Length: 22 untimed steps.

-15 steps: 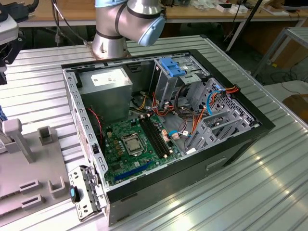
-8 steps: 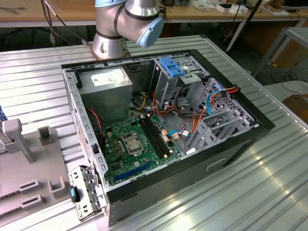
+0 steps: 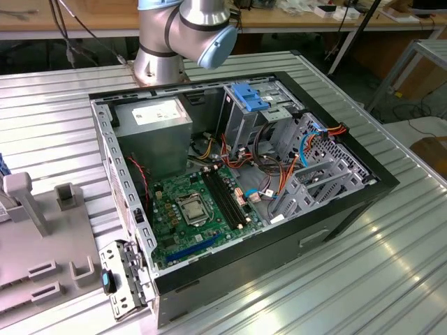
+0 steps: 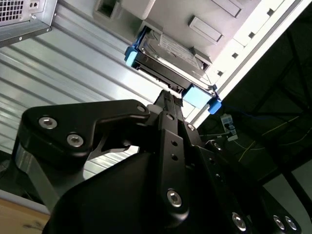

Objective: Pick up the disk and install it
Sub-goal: 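Reach for the disk, then pick up the disk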

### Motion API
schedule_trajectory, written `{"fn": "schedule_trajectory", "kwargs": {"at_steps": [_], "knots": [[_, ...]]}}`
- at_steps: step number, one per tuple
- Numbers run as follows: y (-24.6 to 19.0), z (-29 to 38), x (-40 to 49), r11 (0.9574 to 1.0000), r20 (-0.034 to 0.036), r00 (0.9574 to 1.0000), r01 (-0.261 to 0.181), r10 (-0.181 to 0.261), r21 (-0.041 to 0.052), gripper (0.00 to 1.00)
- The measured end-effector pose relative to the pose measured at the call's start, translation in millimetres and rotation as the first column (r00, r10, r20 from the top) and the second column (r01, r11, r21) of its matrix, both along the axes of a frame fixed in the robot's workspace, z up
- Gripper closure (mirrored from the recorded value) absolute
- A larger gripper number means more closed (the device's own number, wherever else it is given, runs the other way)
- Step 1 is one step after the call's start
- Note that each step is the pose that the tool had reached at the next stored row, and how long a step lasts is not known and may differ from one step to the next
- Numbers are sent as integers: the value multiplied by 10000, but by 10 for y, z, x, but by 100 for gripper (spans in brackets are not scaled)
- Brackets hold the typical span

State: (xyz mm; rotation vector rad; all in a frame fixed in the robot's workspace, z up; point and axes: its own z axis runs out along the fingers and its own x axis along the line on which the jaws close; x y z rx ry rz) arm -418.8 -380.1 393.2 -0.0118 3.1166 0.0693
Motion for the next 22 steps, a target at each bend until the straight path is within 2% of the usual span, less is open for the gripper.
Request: {"fn": "schedule_trajectory", "kwargs": {"at_steps": [10, 13, 16, 18, 20, 22], "knots": [[0, 0, -9, 10000, 1, 10000, -2, 2, 0, 89], [1, 0, -13, 9980, 0, 9980, -627, 627, 0, 89], [1, -1, -15, 9964, 2, 9964, -850, 850, 1, 89], [2, 0, -17, 9926, 0, 9926, -1213, 1213, 0, 89], [2, -1, -17, 9869, 1, 9869, -1611, 1611, 1, 89], [1, 0, -19, 9775, -1, 9775, -2110, 2110, -3, 89]]}}
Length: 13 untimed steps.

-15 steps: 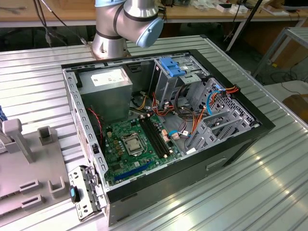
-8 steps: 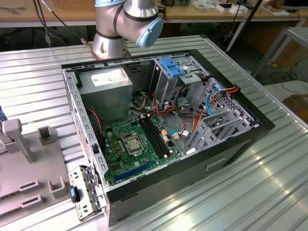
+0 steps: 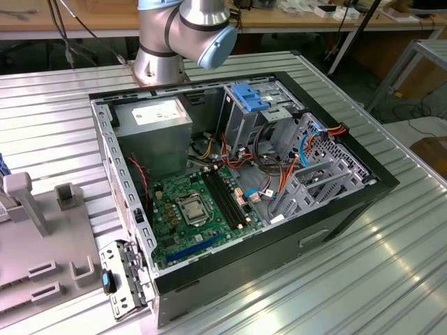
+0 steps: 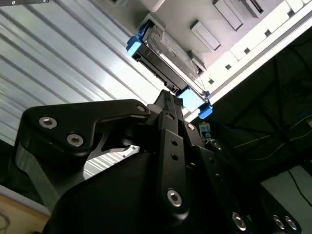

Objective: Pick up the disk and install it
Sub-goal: 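Pick up the disk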

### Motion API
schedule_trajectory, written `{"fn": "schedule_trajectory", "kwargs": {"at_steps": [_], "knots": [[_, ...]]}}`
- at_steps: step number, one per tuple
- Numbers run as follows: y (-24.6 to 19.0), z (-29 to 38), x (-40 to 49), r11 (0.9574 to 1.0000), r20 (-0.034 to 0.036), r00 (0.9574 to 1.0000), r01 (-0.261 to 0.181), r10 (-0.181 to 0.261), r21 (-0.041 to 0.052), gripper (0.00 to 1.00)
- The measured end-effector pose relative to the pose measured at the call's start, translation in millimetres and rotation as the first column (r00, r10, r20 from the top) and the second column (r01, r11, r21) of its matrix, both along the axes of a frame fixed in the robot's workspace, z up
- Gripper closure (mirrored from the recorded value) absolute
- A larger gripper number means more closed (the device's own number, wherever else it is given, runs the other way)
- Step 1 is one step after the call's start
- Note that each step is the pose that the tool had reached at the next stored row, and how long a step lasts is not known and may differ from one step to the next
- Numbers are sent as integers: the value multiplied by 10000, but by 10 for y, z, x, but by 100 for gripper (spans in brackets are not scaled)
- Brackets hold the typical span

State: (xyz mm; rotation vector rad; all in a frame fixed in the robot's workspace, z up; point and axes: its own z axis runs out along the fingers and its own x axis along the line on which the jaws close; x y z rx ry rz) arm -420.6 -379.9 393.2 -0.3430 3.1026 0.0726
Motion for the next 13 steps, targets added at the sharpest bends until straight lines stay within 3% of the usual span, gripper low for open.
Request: {"fn": "schedule_trajectory", "kwargs": {"at_steps": [2, 6, 9, 13], "knots": [[0, -1, -4, 9997, 2, 9997, -257, 257, 0, 89], [0, 0, -13, 9934, 0, 9934, -1150, 1150, -1, 89], [0, -1, -16, 9804, 1, 9804, -1968, 1968, -1, 89], [0, -1, -19, 9665, 1, 9665, -2567, 2567, -2, 89]]}}
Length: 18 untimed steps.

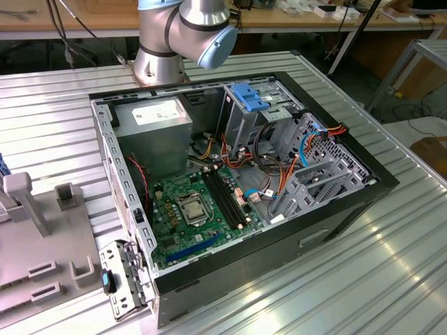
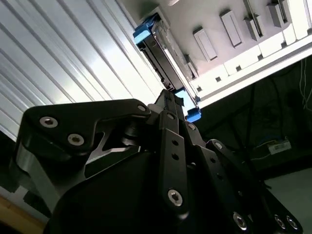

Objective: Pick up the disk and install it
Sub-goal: 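Pick up the disk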

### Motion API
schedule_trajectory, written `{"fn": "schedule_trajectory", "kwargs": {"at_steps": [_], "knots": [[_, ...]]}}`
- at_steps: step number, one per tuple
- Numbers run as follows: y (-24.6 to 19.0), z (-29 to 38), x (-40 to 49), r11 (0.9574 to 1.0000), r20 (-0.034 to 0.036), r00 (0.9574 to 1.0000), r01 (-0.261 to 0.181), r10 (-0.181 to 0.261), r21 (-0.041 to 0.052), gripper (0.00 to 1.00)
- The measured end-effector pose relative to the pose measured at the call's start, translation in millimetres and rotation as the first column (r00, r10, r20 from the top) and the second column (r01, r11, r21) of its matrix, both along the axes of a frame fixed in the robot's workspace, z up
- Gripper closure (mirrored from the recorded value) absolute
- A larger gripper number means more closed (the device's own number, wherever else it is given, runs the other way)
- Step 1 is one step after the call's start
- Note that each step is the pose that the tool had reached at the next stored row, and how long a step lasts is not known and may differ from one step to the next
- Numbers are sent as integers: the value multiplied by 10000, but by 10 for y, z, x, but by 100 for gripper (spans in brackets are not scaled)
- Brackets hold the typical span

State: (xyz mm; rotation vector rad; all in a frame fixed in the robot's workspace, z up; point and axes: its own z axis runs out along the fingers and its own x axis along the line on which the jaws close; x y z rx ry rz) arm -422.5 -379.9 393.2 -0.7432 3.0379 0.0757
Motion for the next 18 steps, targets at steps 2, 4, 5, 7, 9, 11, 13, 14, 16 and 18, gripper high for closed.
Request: {"fn": "schedule_trajectory", "kwargs": {"at_steps": [2, 4, 5, 7, 9, 11, 13, 14, 16, 18], "knots": [[0, 0, -2, 9994, 0, 9994, -348, 348, -4, 89], [-1, 0, -3, 9980, 0, 9980, -629, 629, -7, 89], [-1, 0, -4, 9970, 0, 9970, -769, 769, -9, 89], [0, -1, -6, 9933, 0, 9933, -1152, 1152, -12, 89], [0, 0, -7, 9876, 0, 9876, -1572, 1572, -15, 89], [0, -1, -8, 9805, 0, 9805, -1964, 1964, -17, 89], [0, 0, -8, 9734, -2, 9734, -2293, 2293, -20, 89], [0, 0, -8, 9696, -2, 9696, -2448, 2448, -21, 89], [0, 0, -8, 9590, -3, 9590, -2834, 2834, -23, 89], [0, 0, -8, 9461, -2, 9461, -3239, 3239, -23, 89]]}}
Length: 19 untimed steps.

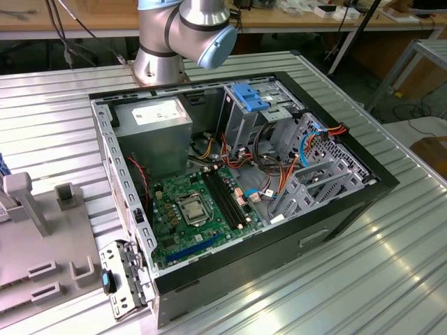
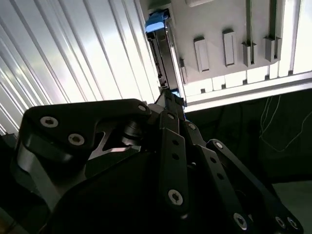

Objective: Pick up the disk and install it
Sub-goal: 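Pick up the disk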

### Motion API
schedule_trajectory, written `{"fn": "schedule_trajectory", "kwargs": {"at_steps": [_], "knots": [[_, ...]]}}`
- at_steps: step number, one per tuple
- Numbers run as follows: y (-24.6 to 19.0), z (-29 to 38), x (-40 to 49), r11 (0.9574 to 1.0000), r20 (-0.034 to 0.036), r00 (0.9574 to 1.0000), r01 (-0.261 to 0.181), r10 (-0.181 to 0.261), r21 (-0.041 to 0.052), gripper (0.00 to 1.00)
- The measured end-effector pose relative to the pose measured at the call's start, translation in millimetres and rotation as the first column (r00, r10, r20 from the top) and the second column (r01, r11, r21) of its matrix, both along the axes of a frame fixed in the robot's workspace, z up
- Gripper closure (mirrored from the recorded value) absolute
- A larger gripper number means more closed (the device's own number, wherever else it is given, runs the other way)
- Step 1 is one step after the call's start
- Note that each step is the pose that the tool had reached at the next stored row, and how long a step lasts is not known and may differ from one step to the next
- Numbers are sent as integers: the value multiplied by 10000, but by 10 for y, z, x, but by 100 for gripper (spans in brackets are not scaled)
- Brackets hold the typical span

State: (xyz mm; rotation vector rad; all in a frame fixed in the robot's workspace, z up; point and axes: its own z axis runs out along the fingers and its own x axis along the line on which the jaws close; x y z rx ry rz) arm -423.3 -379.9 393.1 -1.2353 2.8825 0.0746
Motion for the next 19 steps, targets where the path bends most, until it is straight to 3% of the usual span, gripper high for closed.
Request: {"fn": "schedule_trajectory", "kwargs": {"at_steps": [6, 12, 16, 19], "knots": [[0, 0, -1, 9955, 0, 9955, -947, 947, 0, 89], [0, -1, -1, 9757, 0, 9757, -2190, 2190, 0, 89], [0, -1, -2, 9486, -1, 9486, -3166, 3166, -1, 89], [0, -2, -2, 9330, -1, 9330, -3598, 3598, -1, 89]]}}
